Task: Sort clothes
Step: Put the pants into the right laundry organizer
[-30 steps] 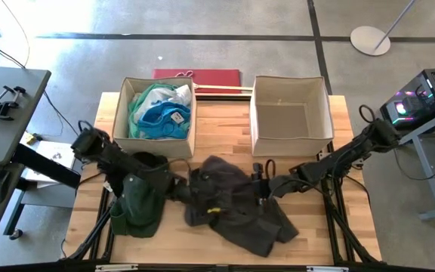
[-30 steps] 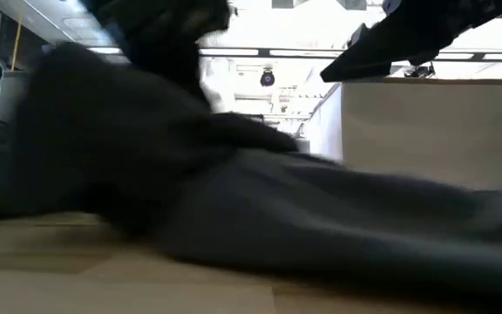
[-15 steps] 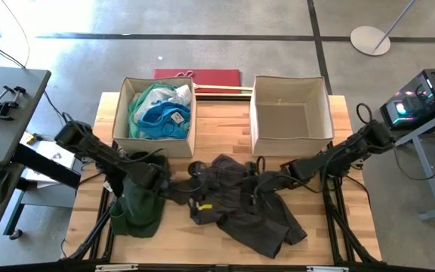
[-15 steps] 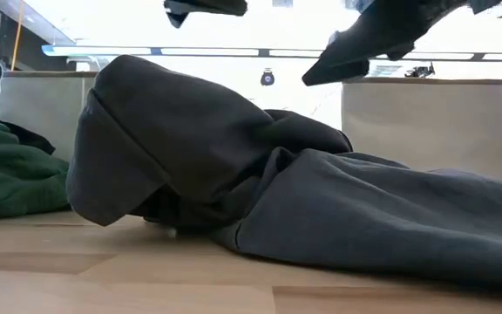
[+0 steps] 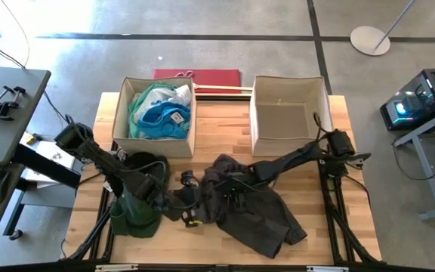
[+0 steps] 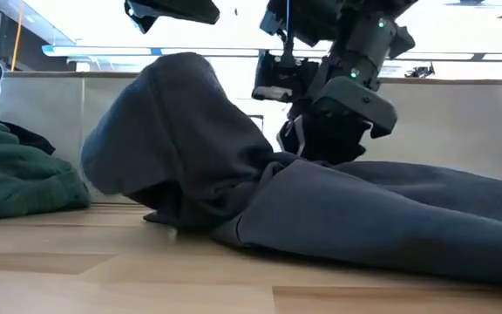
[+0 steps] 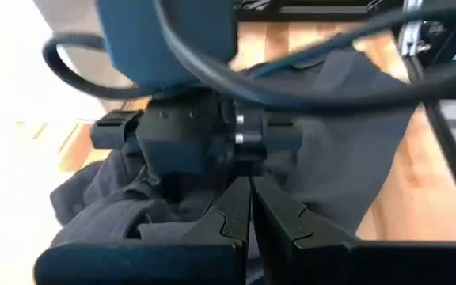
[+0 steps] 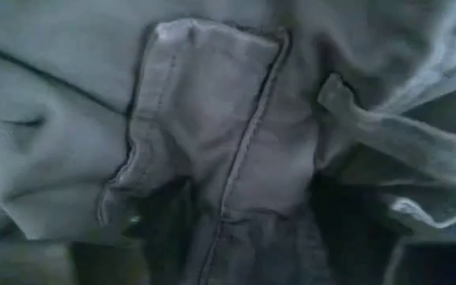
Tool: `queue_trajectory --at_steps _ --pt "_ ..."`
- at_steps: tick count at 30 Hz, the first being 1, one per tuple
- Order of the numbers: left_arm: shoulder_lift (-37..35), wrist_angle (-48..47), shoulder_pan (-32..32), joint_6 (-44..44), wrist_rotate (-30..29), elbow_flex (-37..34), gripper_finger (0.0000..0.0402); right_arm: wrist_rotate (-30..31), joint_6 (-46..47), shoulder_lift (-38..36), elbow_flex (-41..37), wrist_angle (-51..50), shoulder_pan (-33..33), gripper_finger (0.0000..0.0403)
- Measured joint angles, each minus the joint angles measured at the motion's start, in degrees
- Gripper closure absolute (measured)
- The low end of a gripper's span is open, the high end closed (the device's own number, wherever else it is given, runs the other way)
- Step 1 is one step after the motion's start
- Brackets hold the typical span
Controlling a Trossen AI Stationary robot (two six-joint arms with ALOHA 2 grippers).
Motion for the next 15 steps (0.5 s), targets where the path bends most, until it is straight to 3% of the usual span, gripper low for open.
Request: queue_trajectory --at_steps 3,8,12,15 --pt "0.02 -0.17 -0.82 -0.16 -2.85 -0.02 0.0394 -1.36 0.01 1.81 -0.19 1.40 -0.75 0.0223" --pt "-0.35 -1.14 -3.07 -0.12 -10.28 -0.02 0.0394 1.63 -1.64 1.42 -0.43 3.63 -1.50 0.0374" --pt "-1.16 -2.85 -5.58 -0.52 -16.98 -0.02 0.0394 8.14 -2.10 -3.48 -1.04 1.49 -1.04 0.0381" --pt "-1.86 -5.14 -7.93 -1.53 -22.47 -0.02 0.0394 14.72 -2.33 -11.59 -1.11 -1.03 0.87 0.0391"
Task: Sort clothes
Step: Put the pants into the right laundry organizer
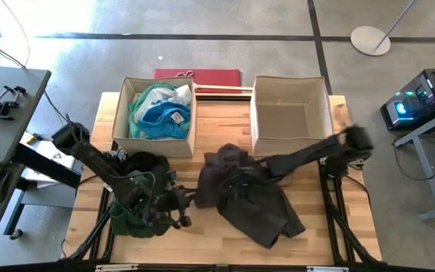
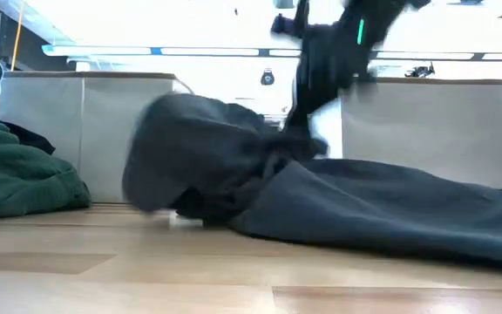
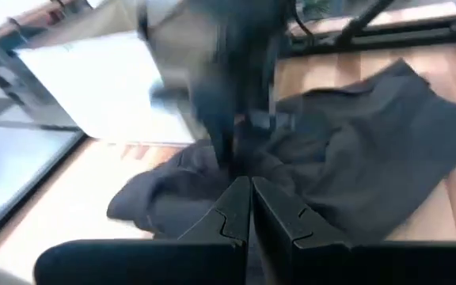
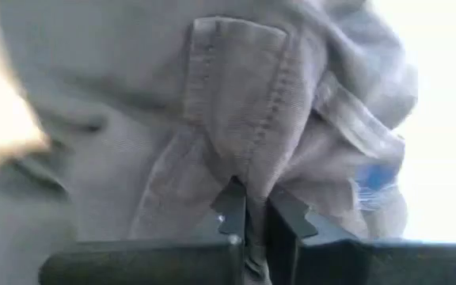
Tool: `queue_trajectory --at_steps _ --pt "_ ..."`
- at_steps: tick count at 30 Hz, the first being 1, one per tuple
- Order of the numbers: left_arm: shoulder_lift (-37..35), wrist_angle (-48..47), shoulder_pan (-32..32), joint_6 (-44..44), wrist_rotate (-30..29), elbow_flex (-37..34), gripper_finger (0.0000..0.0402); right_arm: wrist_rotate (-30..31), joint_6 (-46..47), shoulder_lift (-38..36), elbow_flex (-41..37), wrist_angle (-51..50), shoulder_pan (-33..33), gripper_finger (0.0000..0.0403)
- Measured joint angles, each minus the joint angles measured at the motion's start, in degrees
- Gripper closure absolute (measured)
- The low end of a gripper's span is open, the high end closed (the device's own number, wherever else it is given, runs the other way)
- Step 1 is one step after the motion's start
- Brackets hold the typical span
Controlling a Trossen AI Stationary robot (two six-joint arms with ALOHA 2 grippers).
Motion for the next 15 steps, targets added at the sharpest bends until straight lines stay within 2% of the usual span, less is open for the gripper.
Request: queue_trajectory --at_steps 3,6,8,10,12,15 --pt "-0.86 -2.65 -1.87 -2.38 -3.97 0.04 0.0394 11.40 -0.60 -10.80 0.33 -0.42 3.53 0.0397" --pt "-1.08 -5.13 -3.17 -4.61 -7.21 0.00 0.0394 29.72 -1.65 -22.08 0.28 0.80 7.61 0.0395" --pt "-1.11 -6.58 -3.71 -5.56 -8.68 0.00 0.0394 43.48 -8.78 -29.66 0.31 5.30 10.42 0.0398" --pt "-1.11 -7.31 -3.94 -5.95 -9.22 0.00 0.0394 54.59 -20.55 -36.06 0.42 13.63 12.88 0.0399" --pt "-1.09 -7.92 -3.94 -6.40 -9.21 0.00 0.0394 58.37 -35.14 -41.06 0.44 24.26 13.93 0.0398" --pt "-1.09 -7.88 -3.94 -5.68 -9.29 0.00 0.0394 54.00 -54.63 -46.57 0.44 42.34 13.98 0.0400"
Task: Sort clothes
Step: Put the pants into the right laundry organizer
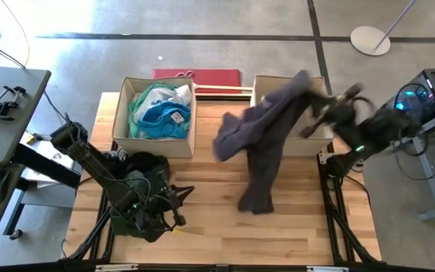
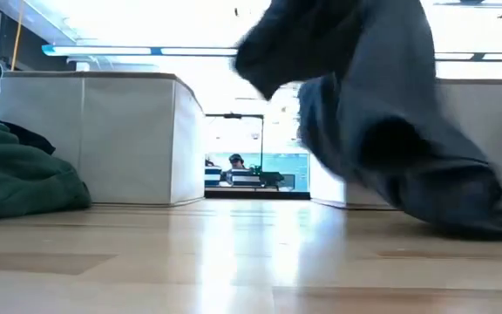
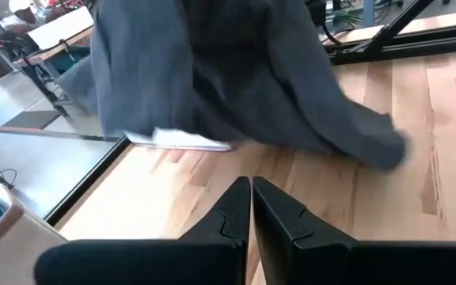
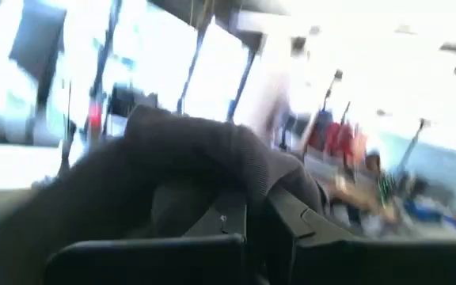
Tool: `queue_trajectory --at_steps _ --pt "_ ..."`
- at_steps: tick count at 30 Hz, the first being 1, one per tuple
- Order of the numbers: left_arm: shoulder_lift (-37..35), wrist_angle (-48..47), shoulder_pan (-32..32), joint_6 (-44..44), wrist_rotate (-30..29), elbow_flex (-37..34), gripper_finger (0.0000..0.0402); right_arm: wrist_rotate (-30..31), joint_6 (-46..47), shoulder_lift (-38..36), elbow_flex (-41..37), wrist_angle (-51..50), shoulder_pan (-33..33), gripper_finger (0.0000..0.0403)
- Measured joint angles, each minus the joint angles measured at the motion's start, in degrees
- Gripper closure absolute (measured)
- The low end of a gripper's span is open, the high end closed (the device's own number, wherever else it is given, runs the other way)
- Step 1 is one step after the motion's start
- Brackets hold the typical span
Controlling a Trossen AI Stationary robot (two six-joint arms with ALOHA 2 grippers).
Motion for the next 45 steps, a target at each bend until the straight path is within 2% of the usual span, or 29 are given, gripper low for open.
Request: queue_trajectory --at_steps 4,6,8,11,14,17,19,24,28,30,32,34,37,39,41,43,45 --pt "0.00 -0.06 0.51 0.59 -0.21 0.00 0.0394 -16.24 -15.73 -4.62 -0.02 23.56 -1.38 0.0400" --pt "0.00 -0.09 0.68 0.65 -0.23 0.00 0.0394 -24.31 -18.31 -6.36 0.05 30.47 -2.28 0.0401" --pt "0.00 -0.09 0.89 1.08 -0.27 0.00 0.0394 -30.29 -17.80 -8.14 0.13 32.88 -2.81 0.0401" --pt "0.00 -0.06 1.26 1.12 -0.30 0.00 0.0394 -35.96 -13.56 -9.95 0.16 30.82 -3.12 0.0401" --pt "0.00 -0.06 1.71 1.11 -0.66 0.00 0.0394 -37.95 -8.48 -10.15 0.13 25.72 -3.12 0.0402" --pt "-0.02 -0.09 2.05 0.36 -2.43 0.42 0.0394 -42.08 0.37 -9.32 0.11 19.04 -3.12 0.0402" --pt "-0.51 -0.02 2.05 1.23 -4.43 1.60 0.0394 -46.78 5.96 -8.08 0.11 15.80 -3.12 0.0402" --pt "-4.21 0.20 0.99 6.74 -10.41 5.54 0.0394 -55.31 12.80 -2.86 0.71 13.94 -3.12 0.0402" --pt "-8.67 0.27 0.82 9.44 -10.54 7.04 0.0394 -60.31 20.55 1.95 4.62 11.31 -3.38 0.0402" --pt "-10.74 0.04 0.92 11.19 -9.48 6.90 0.0394 -64.90 23.89 3.67 7.77 6.33 -3.39 0.0402" --pt "-12.59 -0.82 0.83 12.24 -8.41 6.82 0.0394 -67.07 27.03 5.32 10.90 -3.12 -3.38 0.0402" --pt "-14.16 -1.47 0.27 11.86 -7.09 6.82 0.0394 -65.29 29.21 6.48 13.05 -15.93 -3.35 0.0402" --pt "-15.20 -3.16 -0.46 10.29 -5.95 6.82 0.0394 -59.01 35.35 7.89 13.05 -35.19 -3.75 0.0402" --pt "-15.03 -4.70 -0.70 9.11 -5.73 6.82 0.0394 -58.94 43.05 8.41 10.56 -46.99 -4.67 0.0402" --pt "-14.82 -6.84 -0.67 6.78 -5.36 6.78 0.0394 -60.73 51.97 8.80 5.78 -54.42 -4.88 0.0402" --pt "-14.46 -9.17 -0.54 3.68 -4.96 6.78 0.0394 -63.23 59.58 9.49 -1.23 -56.84 -4.40 0.0402" --pt "-13.89 -11.66 -0.55 0.74 -4.82 6.78 0.0394 -66.06 63.62 10.36 -8.52 -54.25 -3.74 0.0402"
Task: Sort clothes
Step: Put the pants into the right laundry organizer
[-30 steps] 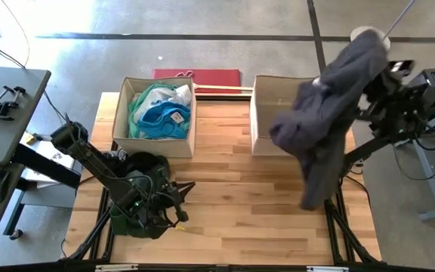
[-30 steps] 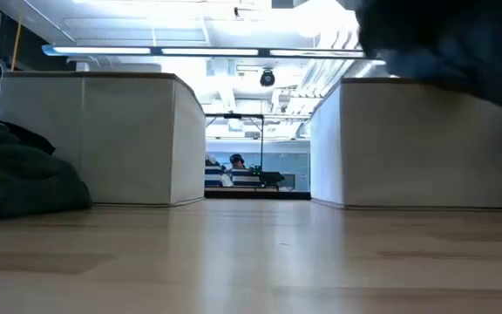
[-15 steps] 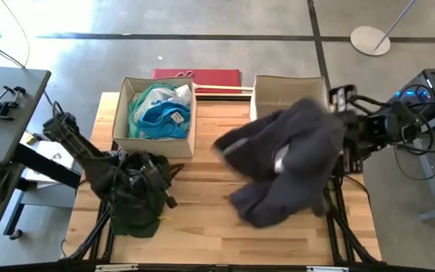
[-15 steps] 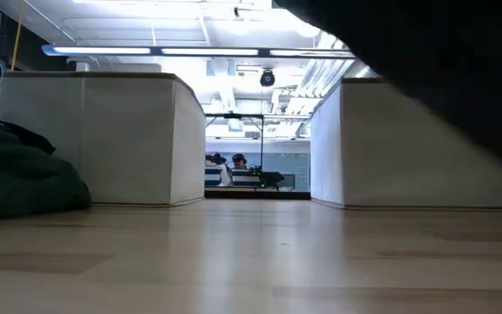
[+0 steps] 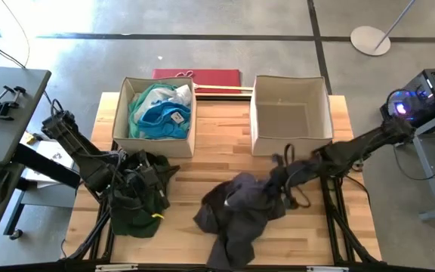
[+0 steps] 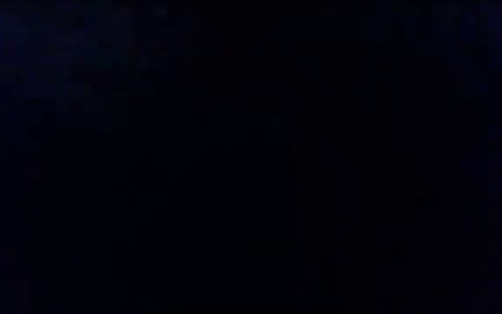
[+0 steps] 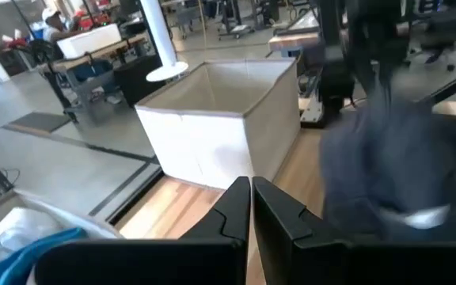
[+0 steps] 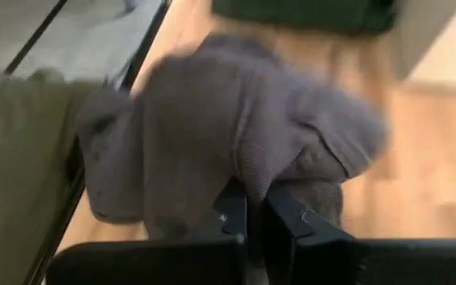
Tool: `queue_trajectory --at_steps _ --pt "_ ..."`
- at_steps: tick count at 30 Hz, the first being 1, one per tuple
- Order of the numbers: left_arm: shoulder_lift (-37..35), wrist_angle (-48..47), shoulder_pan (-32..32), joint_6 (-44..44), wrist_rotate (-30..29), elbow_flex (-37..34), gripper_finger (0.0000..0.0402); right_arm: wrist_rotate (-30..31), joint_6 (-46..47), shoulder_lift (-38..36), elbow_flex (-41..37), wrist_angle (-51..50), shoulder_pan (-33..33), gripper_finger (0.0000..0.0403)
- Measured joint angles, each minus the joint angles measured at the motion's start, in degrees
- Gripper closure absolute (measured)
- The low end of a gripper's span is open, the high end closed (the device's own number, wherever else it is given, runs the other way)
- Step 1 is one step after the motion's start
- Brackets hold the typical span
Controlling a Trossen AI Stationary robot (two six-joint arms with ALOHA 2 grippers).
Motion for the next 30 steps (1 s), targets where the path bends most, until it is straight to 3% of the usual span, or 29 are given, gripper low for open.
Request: queue_trajectory --at_steps 4,8,13,18,20,22,26,30 --pt "0.63 -2.07 0.20 -3.32 0.01 0.00 0.0394 -3.06 1.32 3.32 -9.91 10.37 0.43 0.0394" --pt "1.21 -2.26 1.37 -5.29 1.12 0.00 0.0394 -3.01 -1.65 8.35 -9.78 10.53 -0.78 0.0362" --pt "1.25 -1.99 5.67 -9.38 14.47 -0.46 0.0394 0.99 -7.25 13.78 1.01 -0.57 -2.26 0.0274" --pt "1.34 8.29 10.21 -10.09 28.31 -7.70 0.0394 19.60 -3.57 18.16 18.77 -25.87 -2.81 0.0173" --pt "1.34 17.23 12.04 -9.92 36.14 -12.56 0.0394 20.56 -2.60 19.03 24.10 -31.47 -2.79 0.0148" --pt "1.58 28.66 13.65 -8.31 43.99 -18.28 0.0394 15.97 -4.56 18.93 26.32 -30.40 -2.51 0.0134" --pt "4.24 51.02 17.18 -6.82 58.00 -28.57 0.0394 -1.56 -15.71 18.36 21.81 -15.70 -1.41 0.0127" --pt "9.50 56.18 20.45 -8.75 60.56 -31.75 0.0394 -14.65 -19.27 19.31 9.68 2.52 -2.36 0.0126"
